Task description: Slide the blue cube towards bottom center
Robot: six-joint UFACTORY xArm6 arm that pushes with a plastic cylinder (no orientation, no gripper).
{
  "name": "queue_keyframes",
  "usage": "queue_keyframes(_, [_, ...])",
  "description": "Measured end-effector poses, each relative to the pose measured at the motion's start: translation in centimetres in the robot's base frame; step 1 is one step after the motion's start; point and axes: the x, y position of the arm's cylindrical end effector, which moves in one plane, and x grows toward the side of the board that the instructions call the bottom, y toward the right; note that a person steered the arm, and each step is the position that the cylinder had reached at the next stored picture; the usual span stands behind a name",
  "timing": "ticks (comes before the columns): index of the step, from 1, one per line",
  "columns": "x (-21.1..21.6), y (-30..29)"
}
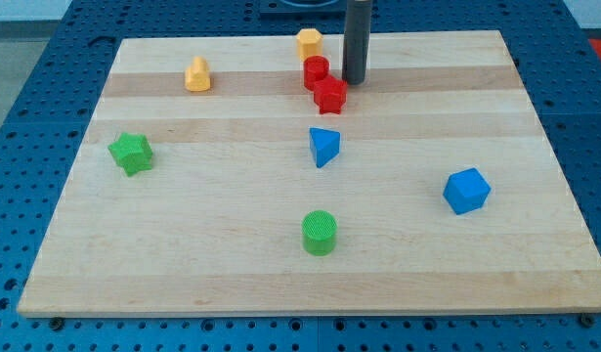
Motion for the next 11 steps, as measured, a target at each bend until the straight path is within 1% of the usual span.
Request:
queue_keyframes(3, [4.7, -1.4])
queue_keyframes(4, [4.8, -1.5])
queue_keyframes(5, [2.1, 4.2])
queue_keyframes(6, [2.1, 9.5])
queue_keyframes(7, [3.8, 14.9])
queue_keyframes(8, [6.9, 19.1])
queue_keyframes(9, [10.8, 21.9])
queue_keyframes(10, [13.2, 22.0])
queue_keyframes(11, [17.3, 22.0])
